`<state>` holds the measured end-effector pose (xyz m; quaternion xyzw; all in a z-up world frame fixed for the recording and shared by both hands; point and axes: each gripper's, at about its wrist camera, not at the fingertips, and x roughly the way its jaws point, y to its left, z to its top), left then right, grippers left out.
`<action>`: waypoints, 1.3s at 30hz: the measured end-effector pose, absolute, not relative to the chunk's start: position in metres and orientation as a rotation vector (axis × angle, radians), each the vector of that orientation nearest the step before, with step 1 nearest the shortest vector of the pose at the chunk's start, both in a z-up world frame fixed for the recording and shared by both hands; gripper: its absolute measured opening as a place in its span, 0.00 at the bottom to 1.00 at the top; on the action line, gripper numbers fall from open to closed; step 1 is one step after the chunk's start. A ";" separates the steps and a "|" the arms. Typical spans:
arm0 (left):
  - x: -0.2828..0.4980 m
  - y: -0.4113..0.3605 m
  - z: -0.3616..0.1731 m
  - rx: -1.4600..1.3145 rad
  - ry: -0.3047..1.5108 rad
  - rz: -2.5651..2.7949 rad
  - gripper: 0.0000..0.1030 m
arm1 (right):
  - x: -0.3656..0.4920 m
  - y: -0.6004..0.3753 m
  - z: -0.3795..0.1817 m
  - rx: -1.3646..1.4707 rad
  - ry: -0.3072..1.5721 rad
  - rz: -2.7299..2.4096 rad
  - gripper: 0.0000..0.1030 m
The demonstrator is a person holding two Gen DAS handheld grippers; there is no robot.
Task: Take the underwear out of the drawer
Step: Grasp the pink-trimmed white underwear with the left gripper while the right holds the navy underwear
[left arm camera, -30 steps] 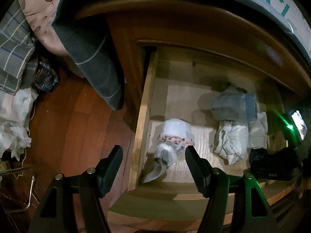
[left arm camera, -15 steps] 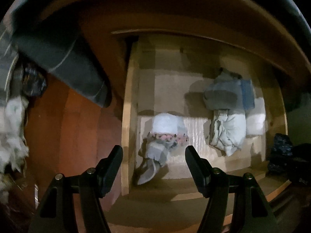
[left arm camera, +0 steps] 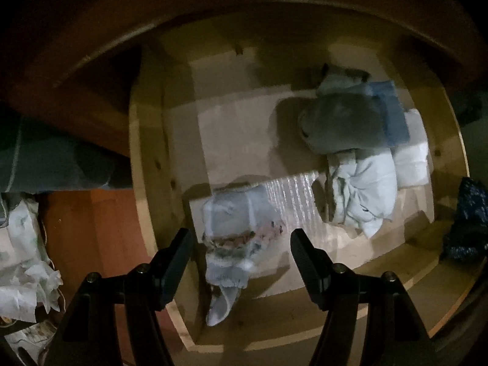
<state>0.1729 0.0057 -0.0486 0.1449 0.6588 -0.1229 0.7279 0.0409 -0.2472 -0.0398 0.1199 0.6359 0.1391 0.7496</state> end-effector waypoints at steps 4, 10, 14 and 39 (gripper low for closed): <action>0.186 0.006 -0.061 0.332 1.480 -0.258 0.66 | 0.041 -0.245 -0.042 0.251 1.403 0.310 0.28; 0.198 0.002 -0.074 0.349 1.544 -0.279 0.66 | 0.041 -0.246 -0.041 0.266 1.398 0.328 0.28; 0.205 -0.003 -0.087 0.381 1.603 -0.290 0.66 | 0.042 -0.246 -0.042 0.265 1.407 0.328 0.28; 0.202 -0.015 -0.079 0.419 1.586 -0.311 0.29 | 0.042 -0.246 -0.043 0.267 1.407 0.305 0.28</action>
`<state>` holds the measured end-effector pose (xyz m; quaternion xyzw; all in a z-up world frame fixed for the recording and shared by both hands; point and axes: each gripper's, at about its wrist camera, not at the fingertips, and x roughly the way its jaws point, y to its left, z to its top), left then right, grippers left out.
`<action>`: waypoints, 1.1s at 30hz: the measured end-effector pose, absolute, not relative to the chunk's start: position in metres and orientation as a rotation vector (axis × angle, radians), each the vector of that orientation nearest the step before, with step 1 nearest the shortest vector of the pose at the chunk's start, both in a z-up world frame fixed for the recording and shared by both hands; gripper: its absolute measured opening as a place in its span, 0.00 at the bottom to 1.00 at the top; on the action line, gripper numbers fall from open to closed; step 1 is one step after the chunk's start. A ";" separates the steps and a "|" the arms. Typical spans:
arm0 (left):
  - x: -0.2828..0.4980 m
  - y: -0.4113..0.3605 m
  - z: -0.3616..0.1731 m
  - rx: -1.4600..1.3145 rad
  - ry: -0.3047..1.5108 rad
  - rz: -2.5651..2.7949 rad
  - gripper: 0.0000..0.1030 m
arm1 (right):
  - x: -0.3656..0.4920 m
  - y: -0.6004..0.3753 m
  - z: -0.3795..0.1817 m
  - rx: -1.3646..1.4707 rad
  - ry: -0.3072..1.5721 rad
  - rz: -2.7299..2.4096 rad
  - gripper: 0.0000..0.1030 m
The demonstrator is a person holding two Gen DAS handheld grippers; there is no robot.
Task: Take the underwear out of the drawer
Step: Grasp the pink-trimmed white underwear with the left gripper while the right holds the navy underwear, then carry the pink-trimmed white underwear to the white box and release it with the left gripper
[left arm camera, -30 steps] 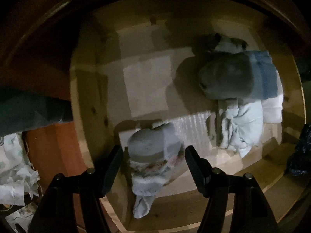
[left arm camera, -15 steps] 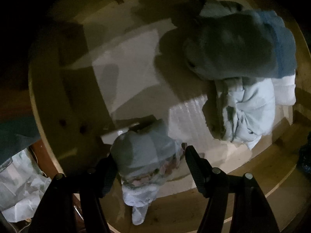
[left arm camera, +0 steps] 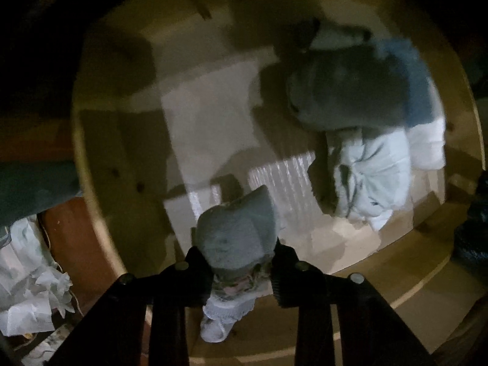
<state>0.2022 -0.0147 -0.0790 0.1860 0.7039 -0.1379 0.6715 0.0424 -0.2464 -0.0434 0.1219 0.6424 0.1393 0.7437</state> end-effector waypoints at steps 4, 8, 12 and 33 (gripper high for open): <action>0.192 -0.009 -0.054 0.356 1.521 -0.300 0.29 | 0.043 -0.242 -0.043 0.206 1.408 0.266 0.28; 0.182 0.005 -0.036 0.298 1.467 -0.285 0.29 | 0.043 -0.239 -0.042 0.154 1.403 0.226 0.28; 0.164 0.010 -0.015 0.209 1.394 -0.246 0.29 | 0.043 -0.242 -0.041 0.156 1.393 0.200 0.28; 0.113 0.031 0.094 0.141 0.997 -0.094 0.29 | 0.041 -0.254 -0.039 0.218 1.370 0.201 0.28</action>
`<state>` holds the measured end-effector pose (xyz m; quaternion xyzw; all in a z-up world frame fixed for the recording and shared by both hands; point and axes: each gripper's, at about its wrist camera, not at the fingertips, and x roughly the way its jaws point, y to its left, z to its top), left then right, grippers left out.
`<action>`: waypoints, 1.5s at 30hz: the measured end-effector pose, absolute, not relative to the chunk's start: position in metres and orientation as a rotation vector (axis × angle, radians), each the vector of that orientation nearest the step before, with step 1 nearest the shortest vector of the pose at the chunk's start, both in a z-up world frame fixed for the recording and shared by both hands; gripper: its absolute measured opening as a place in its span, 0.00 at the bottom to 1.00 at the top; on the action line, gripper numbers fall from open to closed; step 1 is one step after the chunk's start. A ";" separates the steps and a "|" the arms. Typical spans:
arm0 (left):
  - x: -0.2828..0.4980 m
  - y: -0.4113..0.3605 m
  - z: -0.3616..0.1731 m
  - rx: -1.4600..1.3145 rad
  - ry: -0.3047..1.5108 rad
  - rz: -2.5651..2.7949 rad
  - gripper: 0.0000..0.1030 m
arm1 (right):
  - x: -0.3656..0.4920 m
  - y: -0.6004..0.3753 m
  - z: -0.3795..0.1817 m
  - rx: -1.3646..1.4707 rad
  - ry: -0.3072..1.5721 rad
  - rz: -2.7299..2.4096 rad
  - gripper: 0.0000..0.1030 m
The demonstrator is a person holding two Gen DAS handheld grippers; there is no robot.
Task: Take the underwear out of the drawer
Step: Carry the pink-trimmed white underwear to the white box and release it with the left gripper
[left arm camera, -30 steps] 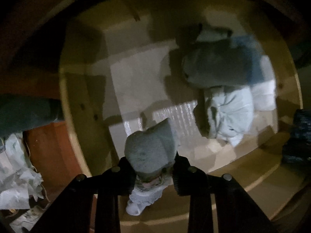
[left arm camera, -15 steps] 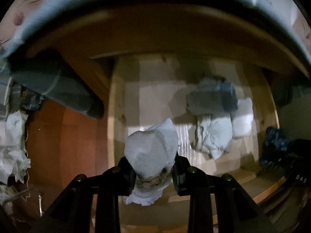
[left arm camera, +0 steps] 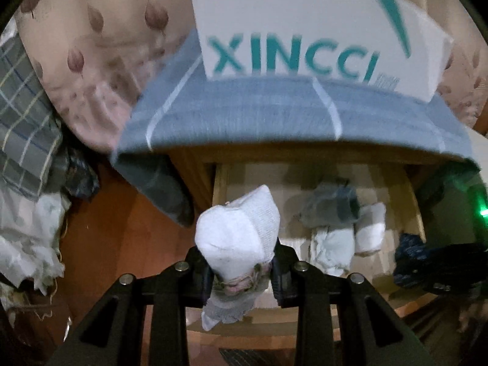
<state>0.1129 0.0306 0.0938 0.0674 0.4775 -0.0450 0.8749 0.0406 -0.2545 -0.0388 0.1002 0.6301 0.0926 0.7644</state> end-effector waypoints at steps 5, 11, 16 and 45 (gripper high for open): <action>0.106 0.026 0.141 0.155 0.915 -0.148 0.29 | 0.040 -0.256 -0.038 0.229 1.365 0.208 0.28; 0.105 0.027 0.208 0.128 0.815 -0.199 0.29 | 0.039 -0.260 -0.037 0.259 1.356 0.214 0.28; 0.120 0.030 0.268 0.108 0.708 -0.193 0.29 | 0.038 -0.261 -0.037 0.271 1.355 0.225 0.28; 0.266 -0.006 0.269 0.117 0.712 -0.195 0.29 | 0.039 -0.265 -0.037 0.330 1.345 0.238 0.29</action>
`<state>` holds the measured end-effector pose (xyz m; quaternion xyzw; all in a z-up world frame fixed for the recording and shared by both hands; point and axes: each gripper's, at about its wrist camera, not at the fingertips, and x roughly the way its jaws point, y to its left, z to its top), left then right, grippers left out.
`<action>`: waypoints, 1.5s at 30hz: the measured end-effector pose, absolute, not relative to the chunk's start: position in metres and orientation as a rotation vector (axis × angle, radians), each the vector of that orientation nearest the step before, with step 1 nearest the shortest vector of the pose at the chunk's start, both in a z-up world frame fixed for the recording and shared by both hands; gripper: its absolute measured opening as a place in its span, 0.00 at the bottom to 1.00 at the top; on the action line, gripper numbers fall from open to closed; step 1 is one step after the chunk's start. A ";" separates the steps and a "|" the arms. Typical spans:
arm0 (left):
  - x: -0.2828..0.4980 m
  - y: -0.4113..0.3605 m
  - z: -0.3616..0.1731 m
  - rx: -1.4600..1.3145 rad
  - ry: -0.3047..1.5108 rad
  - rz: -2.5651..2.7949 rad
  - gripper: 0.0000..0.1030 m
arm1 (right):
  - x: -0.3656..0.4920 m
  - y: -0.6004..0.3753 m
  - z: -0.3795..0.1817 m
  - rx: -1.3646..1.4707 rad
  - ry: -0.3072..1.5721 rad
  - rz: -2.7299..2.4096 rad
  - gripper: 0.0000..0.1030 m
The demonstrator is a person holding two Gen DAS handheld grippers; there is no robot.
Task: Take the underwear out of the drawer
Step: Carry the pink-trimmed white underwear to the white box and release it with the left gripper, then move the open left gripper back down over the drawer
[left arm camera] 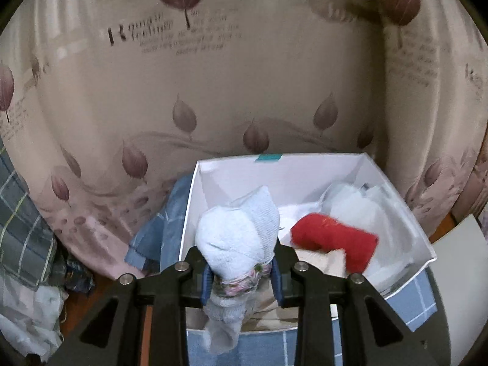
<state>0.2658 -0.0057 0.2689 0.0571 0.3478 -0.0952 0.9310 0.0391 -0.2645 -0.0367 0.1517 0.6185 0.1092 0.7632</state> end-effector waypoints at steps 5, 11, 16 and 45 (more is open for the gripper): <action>0.275 0.001 0.243 0.107 0.781 -0.166 0.29 | 0.039 -0.265 -0.037 0.330 1.345 0.241 0.29; 0.273 -0.002 0.226 0.142 0.810 -0.145 0.33 | 0.039 -0.263 -0.037 0.320 1.344 0.233 0.29; 0.271 -0.007 0.226 0.168 0.805 -0.099 0.48 | 0.038 -0.262 -0.036 0.317 1.339 0.229 0.29; 0.225 -0.009 0.281 0.162 0.675 -0.182 0.68 | 0.039 -0.262 -0.036 0.315 1.344 0.222 0.29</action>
